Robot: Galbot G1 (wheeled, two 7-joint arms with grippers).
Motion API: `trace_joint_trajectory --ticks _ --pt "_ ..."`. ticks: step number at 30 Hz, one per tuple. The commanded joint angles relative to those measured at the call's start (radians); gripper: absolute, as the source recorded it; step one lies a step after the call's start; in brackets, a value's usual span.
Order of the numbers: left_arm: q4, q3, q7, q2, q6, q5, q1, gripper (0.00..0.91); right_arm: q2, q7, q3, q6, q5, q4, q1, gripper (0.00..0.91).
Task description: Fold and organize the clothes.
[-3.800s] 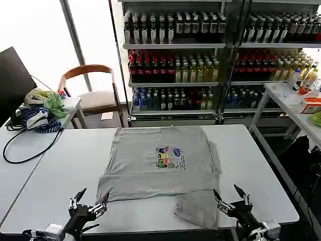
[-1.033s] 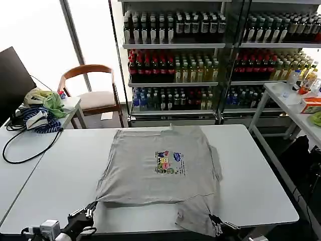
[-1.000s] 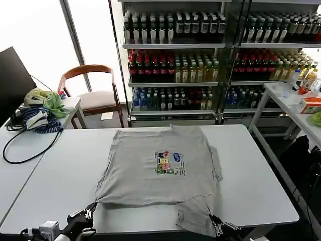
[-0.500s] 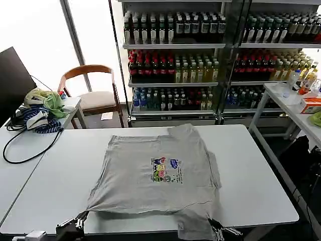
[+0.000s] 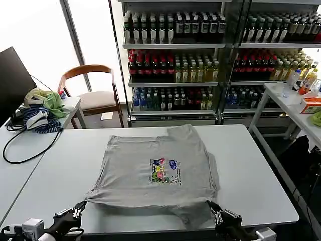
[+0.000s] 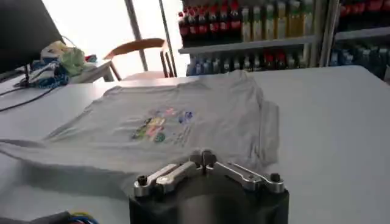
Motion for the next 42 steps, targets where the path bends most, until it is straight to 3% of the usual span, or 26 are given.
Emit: trace_joint_trajectory --ticks 1,16,23,30,31,32,33,34,42 --pt "0.123 0.092 -0.004 0.116 -0.003 -0.062 -0.219 0.0 0.008 0.008 -0.06 -0.02 0.008 -0.075 0.202 0.0" --pt "0.315 0.295 -0.018 0.214 -0.02 -0.144 -0.494 0.0 0.017 0.024 -0.199 -0.065 0.005 -0.311 0.542 0.0" --pt "0.421 0.392 -0.025 0.189 -0.024 -0.14 -0.629 0.0 0.045 0.033 -0.256 -0.077 -0.02 -0.453 0.665 0.0" --pt "0.49 0.432 -0.028 0.141 -0.021 -0.115 -0.664 0.0 0.079 0.023 -0.309 -0.099 -0.084 -0.543 0.726 0.0" --pt "0.496 0.433 -0.03 0.133 -0.021 -0.114 -0.667 0.0 0.083 0.021 -0.314 -0.106 -0.091 -0.547 0.733 0.302" --pt "0.5 0.433 -0.032 0.127 -0.017 -0.113 -0.67 0.081 0.086 0.019 -0.318 -0.112 -0.097 -0.549 0.738 0.907" --pt "0.5 0.431 -0.033 0.123 -0.01 -0.112 -0.671 0.322 0.09 0.018 -0.321 -0.111 -0.101 -0.55 0.74 0.907" --pt "0.498 0.429 -0.032 0.12 -0.005 -0.106 -0.669 0.877 0.091 0.018 -0.325 -0.111 -0.1 -0.55 0.743 0.907" --pt "0.473 0.371 -0.026 0.125 0.0 -0.094 -0.638 0.907 0.1 0.033 -0.315 -0.094 -0.071 -0.548 0.737 0.907"
